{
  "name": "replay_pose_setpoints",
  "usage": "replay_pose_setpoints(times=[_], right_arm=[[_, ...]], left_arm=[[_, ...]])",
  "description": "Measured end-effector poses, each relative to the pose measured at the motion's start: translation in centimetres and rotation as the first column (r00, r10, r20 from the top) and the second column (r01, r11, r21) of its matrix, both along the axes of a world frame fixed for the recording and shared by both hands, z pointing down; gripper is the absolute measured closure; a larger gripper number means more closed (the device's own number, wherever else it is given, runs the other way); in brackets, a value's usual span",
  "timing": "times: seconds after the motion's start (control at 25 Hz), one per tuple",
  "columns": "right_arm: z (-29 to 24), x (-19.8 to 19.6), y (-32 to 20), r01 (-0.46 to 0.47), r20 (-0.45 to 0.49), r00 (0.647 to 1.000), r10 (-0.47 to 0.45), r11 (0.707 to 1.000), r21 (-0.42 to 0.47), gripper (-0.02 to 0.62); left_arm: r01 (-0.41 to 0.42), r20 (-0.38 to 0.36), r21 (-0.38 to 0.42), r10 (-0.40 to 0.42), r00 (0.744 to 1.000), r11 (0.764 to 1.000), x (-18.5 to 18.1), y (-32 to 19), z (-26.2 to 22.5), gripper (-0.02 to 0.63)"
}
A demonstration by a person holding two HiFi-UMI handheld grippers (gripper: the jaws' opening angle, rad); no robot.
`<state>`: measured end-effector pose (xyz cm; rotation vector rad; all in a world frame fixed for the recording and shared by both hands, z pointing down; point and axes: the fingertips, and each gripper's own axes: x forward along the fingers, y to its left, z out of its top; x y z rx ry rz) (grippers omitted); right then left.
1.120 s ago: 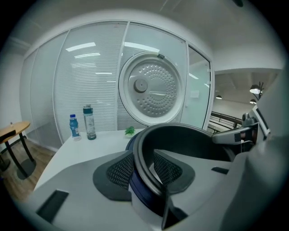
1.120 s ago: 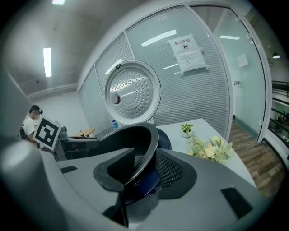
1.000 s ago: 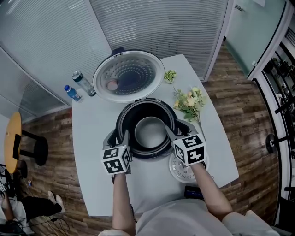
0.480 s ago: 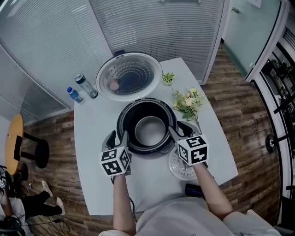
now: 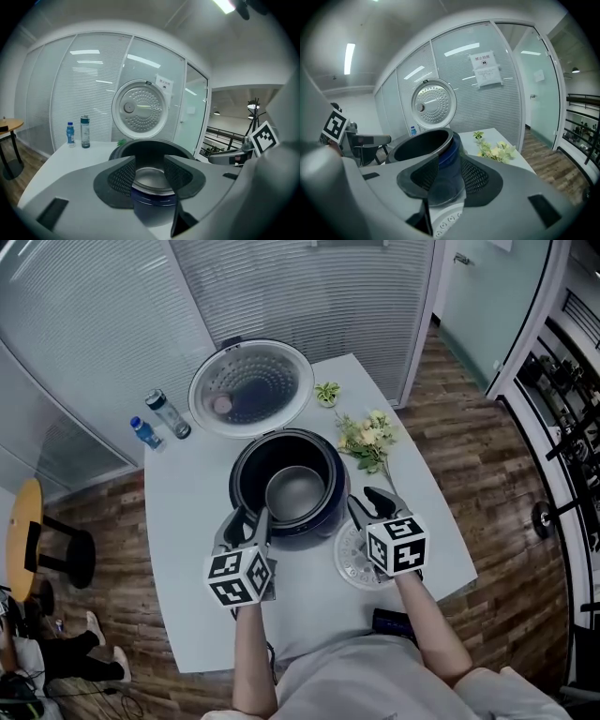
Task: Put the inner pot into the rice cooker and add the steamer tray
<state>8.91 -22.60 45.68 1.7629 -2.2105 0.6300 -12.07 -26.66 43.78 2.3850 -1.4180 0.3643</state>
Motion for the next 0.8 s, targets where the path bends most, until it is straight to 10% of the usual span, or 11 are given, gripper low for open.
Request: replay_pose_setpoints(times=[0.8], right_arm=[[3.0,1.9,10.0,-0.097,-0.022,0.995,0.096,0.992,-0.085,0.436]], left_arm=[[-0.119,-0.089,-0.066,0.113,0.990,0.991,1.9,8.6,2.9,0.412]])
